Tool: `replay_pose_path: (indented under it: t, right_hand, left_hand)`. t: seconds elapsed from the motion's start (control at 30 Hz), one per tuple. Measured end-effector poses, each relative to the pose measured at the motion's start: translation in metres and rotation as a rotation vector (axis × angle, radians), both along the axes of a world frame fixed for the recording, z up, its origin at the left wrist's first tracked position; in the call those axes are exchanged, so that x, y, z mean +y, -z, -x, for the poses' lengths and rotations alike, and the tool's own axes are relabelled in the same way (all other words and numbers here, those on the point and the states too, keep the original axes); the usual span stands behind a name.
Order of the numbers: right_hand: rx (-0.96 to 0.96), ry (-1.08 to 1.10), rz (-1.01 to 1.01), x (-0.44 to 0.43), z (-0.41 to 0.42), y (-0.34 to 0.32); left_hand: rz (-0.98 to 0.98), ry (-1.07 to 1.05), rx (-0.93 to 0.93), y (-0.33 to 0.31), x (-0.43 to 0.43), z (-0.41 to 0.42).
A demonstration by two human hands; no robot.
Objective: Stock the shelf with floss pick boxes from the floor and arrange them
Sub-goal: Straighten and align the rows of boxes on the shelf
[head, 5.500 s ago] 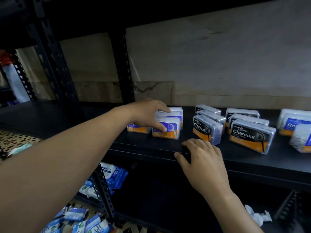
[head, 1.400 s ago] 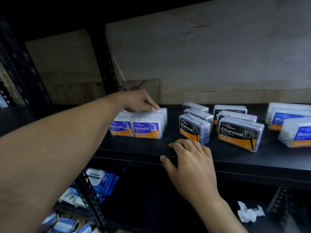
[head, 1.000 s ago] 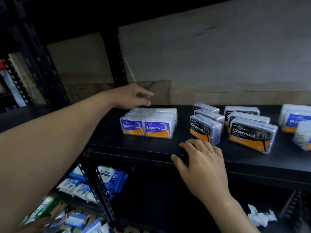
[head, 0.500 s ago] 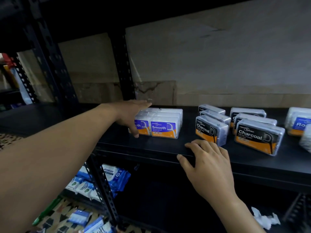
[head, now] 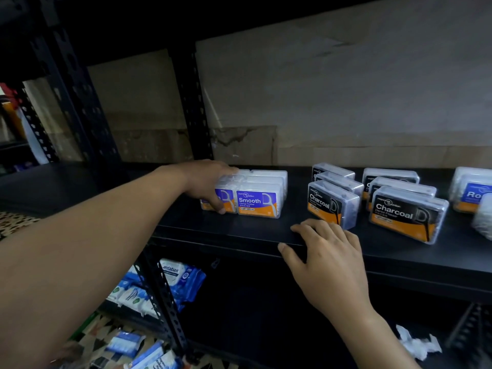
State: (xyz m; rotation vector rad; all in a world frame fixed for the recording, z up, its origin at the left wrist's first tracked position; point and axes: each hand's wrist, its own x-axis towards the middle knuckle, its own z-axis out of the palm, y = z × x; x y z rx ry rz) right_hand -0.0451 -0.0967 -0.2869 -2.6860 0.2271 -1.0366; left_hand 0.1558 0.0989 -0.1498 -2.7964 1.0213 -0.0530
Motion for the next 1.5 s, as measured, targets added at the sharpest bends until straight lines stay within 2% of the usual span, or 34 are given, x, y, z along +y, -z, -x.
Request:
replay_pose_path:
  t: [0.97,1.17,1.5]
  right_hand:
    - [0.073,-0.006,-0.01,0.0,0.006,-0.009]
    - [0.122,-0.127,-0.073,-0.013,0.021,-0.018]
    - [0.103,-0.079,-0.084,-0.044,0.056,-0.025]
  left_hand:
    - [0.067,-0.029,0.046,0.0,-0.002,0.012]
    - [0.097,0.02,0.049,-0.005,-0.007,0.023]
    - [0.171,0.174,-0.025,-0.012,-0.045,0.056]
